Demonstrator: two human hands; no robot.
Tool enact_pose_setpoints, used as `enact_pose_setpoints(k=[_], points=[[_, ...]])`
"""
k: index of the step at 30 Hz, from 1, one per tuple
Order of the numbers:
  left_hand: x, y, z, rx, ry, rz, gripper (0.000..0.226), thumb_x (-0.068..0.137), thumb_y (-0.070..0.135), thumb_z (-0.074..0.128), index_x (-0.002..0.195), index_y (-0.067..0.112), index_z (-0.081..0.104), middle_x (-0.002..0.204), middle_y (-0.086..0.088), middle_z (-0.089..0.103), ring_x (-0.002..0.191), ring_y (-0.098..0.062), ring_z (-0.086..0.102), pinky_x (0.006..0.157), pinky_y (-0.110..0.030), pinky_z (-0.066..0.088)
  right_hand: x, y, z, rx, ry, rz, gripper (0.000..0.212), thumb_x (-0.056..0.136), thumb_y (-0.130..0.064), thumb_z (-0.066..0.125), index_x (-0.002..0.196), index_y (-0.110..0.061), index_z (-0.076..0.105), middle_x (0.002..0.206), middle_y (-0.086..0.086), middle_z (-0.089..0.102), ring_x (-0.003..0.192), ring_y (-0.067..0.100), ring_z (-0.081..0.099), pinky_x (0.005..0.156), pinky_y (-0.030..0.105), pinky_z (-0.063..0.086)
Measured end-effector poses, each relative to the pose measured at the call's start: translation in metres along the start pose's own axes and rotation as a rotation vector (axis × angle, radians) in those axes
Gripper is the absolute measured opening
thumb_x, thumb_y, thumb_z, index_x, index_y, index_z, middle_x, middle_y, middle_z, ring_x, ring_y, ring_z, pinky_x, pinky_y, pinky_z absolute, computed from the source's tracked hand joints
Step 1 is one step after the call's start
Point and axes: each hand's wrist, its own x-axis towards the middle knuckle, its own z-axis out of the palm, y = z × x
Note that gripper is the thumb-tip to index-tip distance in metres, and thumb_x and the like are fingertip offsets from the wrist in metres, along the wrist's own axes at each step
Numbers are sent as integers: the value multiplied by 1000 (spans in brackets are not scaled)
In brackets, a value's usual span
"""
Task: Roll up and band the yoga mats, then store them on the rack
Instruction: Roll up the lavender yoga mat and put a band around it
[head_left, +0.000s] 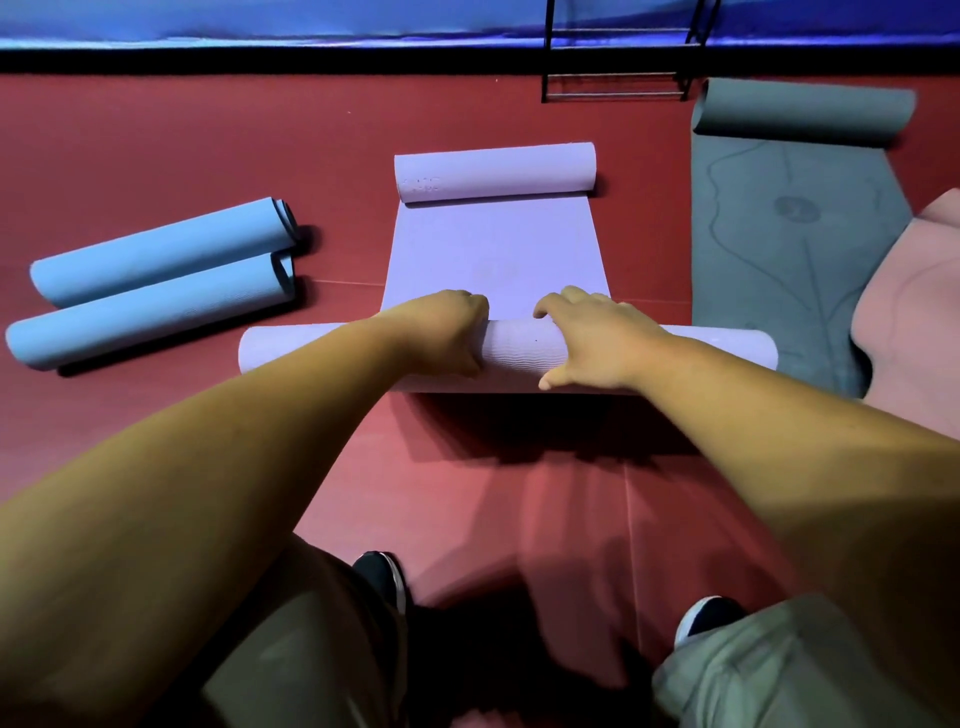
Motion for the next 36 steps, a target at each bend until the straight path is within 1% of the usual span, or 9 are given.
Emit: enact_pose_setpoints(k=[4, 8, 15, 19, 22, 25, 30, 34, 36], points=[[1, -9, 1, 28, -20, 11, 45, 78, 46, 86, 112, 26, 65, 111, -2, 65, 104, -27, 59, 80, -37, 45, 1, -4, -2, 90, -39, -32, 51, 86, -49, 76, 129, -34, 53, 122, -7, 56, 114, 24, 57, 86, 42, 49], [-3, -8, 4, 253, 95, 16, 75, 70, 61, 87, 125, 21, 56, 119, -6, 50, 110, -31, 52, 85, -42, 44, 2, -6, -8, 147, -69, -8, 31, 83, -41, 72, 109, -39, 54, 109, -8, 60, 107, 24, 58, 83, 42, 52], [3, -3, -2, 89, 100, -3, 44, 76, 36, 87, 106, 20, 59, 104, -3, 55, 96, -31, 59, 73, -36, 42, 2, -5, 0, -20, -12, 34, 80, 80, -59, 80, 145, -34, 40, 138, -1, 51, 124, 33, 54, 95, 48, 43], [0, -4, -2, 17, 16, -28, 35, 79, 41, 82, 103, 28, 59, 105, 2, 62, 99, -27, 61, 77, -37, 49, 6, -3, 4, 24, 3, 14, 62, 87, -49, 76, 138, -36, 44, 127, -3, 55, 117, 31, 57, 86, 44, 39], [-5, 1, 4, 168, 62, 16, 59, 81, 50, 78, 128, 24, 55, 124, -2, 59, 115, -28, 58, 91, -41, 47, 5, -1, 0, 83, -57, 27, 51, 87, -45, 72, 131, -39, 48, 121, -6, 59, 111, 27, 56, 83, 43, 42], [-5, 7, 7, 300, 108, 22, 75, 74, 52, 88, 133, 19, 54, 125, -8, 49, 114, -30, 49, 83, -42, 45, 6, -1, -4, 108, -86, 41, 49, 83, -48, 73, 125, -42, 49, 118, -7, 63, 106, 25, 57, 84, 44, 51], [2, 2, -2, 103, 81, -20, 53, 78, 33, 84, 125, 21, 64, 106, -4, 49, 104, -31, 56, 77, -38, 42, 6, -5, 0, 20, -21, 47, 77, 81, -56, 79, 145, -38, 41, 134, -1, 53, 122, 31, 54, 99, 47, 44], [4, -5, -4, -35, 30, -81, 98, 75, 36, 92, 159, 21, 43, 136, -9, 61, 128, -33, 58, 96, -38, 49, 7, -4, 2, 49, 23, 29, 69, 82, -50, 82, 139, -39, 43, 124, -2, 49, 115, 31, 55, 91, 45, 43], [1, -5, -2, -68, 38, -89, 98, 79, 36, 88, 160, 19, 36, 140, -11, 60, 128, -33, 57, 96, -39, 49, 7, -3, 0, 100, -14, 36, 61, 83, -47, 79, 134, -40, 47, 114, -5, 50, 108, 29, 57, 86, 42, 44]])
